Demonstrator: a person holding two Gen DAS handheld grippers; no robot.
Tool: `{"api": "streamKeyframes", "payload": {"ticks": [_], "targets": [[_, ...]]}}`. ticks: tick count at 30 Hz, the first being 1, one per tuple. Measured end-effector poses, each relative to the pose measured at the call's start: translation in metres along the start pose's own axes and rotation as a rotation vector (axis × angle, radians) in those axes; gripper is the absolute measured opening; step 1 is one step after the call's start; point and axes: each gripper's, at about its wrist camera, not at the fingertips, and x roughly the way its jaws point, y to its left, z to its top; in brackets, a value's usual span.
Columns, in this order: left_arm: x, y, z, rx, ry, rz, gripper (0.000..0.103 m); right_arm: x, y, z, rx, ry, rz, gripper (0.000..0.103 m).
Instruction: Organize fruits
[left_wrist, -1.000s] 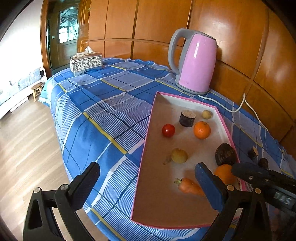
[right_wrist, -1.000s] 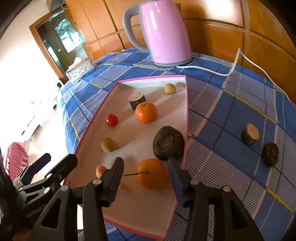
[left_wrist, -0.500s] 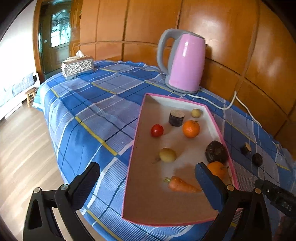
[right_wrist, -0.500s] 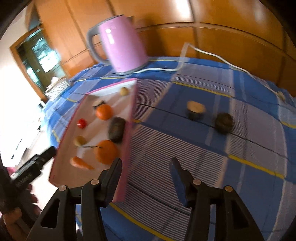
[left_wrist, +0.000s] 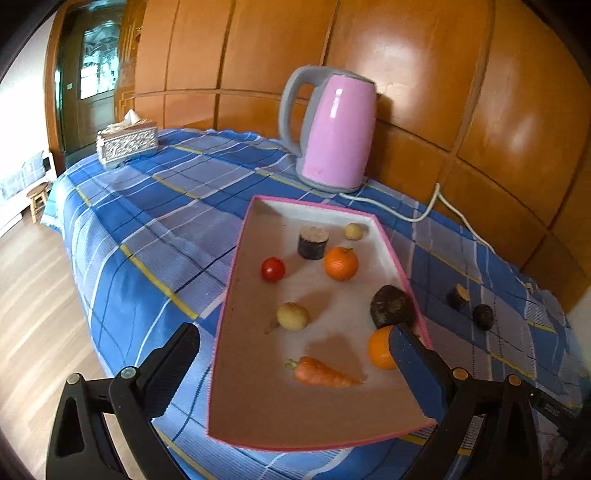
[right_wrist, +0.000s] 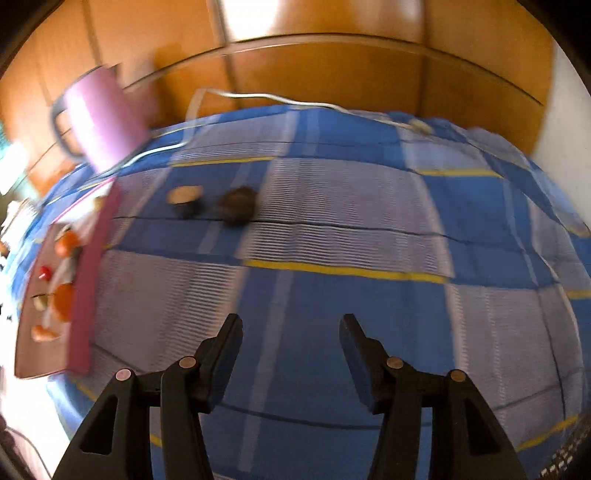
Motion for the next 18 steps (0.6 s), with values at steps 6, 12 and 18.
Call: {"api": "streamKeyframes", "payload": {"ticks": [6, 12, 18], "targets": [[-0.008, -0.028, 0.008, 0.076, -0.04, -0.059, 0.103, -0.005, -0.042, -0.001, 0.106, -0.027, -0.107, 0.055], [-0.008, -0.066, 0.015, 0.158, -0.033, -0.181, 0.103, -0.005, -0.067, 0.0, 0.173, -0.053, -0.173, 0.056], [-0.002, -0.1, 0.015, 0.238, 0.014, -0.256, 0.103, -0.008, -0.076, -0.003, 0.186, -0.074, -0.191, 0.056]]}}
